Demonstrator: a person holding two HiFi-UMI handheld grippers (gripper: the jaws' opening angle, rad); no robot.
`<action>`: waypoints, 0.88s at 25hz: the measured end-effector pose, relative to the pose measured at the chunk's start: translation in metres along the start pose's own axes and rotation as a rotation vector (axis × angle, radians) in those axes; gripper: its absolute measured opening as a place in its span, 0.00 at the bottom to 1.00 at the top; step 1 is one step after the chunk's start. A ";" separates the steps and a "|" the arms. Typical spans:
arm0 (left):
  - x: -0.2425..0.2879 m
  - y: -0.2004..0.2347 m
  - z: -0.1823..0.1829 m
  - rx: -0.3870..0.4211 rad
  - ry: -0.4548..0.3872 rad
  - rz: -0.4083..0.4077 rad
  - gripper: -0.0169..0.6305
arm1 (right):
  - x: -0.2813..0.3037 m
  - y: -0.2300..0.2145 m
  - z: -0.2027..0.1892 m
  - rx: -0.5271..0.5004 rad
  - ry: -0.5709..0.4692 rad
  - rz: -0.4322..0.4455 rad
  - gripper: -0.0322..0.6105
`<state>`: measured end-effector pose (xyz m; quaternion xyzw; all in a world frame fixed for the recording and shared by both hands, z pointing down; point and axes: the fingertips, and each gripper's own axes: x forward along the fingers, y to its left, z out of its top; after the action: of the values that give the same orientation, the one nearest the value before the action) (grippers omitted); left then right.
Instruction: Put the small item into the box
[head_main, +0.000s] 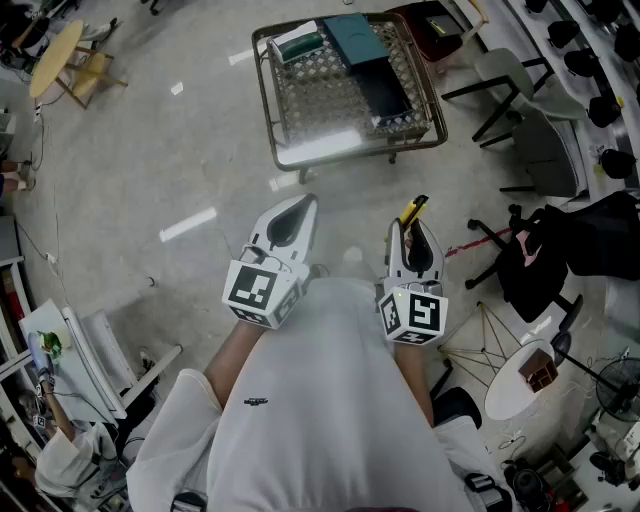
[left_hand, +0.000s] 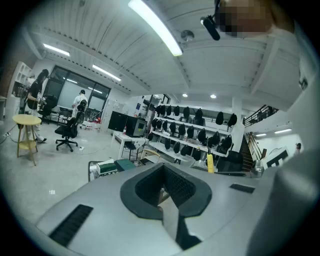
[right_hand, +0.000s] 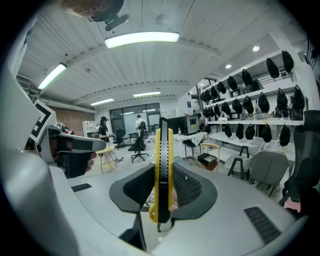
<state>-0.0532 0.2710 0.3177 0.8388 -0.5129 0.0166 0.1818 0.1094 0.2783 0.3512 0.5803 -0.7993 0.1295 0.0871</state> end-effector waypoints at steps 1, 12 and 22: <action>0.003 -0.010 -0.002 0.003 0.008 0.002 0.03 | -0.003 -0.004 0.003 0.003 -0.002 0.013 0.21; 0.020 -0.070 0.000 0.033 0.007 0.068 0.03 | -0.020 -0.046 0.023 0.012 -0.041 0.100 0.21; 0.021 -0.086 -0.001 0.037 -0.048 0.168 0.03 | -0.007 -0.077 0.024 0.029 -0.041 0.153 0.21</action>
<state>0.0314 0.2881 0.2988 0.7963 -0.5851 0.0209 0.1520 0.1853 0.2551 0.3344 0.5213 -0.8409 0.1354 0.0521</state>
